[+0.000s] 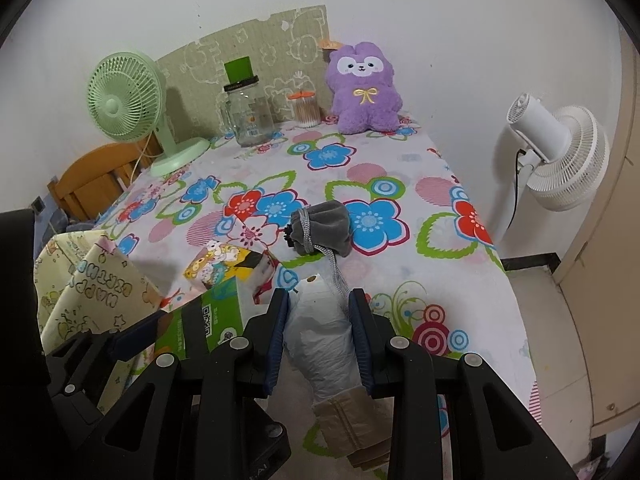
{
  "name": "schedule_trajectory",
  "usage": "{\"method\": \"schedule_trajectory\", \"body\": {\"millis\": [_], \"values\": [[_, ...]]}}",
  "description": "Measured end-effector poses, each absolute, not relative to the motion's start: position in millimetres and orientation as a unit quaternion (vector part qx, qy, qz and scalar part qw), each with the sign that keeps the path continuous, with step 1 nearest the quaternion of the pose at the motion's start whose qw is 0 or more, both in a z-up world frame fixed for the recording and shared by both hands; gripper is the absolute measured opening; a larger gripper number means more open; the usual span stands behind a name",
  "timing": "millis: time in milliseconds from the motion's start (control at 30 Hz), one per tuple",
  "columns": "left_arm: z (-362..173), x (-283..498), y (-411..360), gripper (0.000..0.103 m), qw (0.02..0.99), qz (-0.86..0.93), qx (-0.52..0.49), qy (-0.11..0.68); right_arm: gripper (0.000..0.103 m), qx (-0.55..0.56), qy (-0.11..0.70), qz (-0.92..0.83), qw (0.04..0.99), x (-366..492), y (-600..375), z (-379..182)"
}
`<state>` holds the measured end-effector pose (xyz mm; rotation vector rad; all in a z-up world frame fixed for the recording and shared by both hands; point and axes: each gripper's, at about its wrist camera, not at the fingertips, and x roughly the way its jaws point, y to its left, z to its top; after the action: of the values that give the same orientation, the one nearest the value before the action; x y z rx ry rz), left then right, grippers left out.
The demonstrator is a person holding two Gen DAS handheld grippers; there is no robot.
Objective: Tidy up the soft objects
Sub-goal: 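Grasp and lift the green packet with the left tool while the right tool holds the white roll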
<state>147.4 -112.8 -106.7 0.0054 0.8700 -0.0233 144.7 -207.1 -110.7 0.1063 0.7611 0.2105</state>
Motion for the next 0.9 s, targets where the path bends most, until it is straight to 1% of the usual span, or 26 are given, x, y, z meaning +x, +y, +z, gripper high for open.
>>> {"method": "schedule_trajectory", "body": {"millis": [300,900], "values": [[-92.4,129.9,-111.4,0.079,0.913,-0.011,0.009,0.408,0.034,0.052,0.361,0.099,0.926,126.4,-205.4,-97.9],[-47.5,90.6,-103.2,0.079,0.931,-0.020,0.018,0.365,0.034,0.047,0.321,0.085,0.942,81.1,-196.8,-52.5]]}}
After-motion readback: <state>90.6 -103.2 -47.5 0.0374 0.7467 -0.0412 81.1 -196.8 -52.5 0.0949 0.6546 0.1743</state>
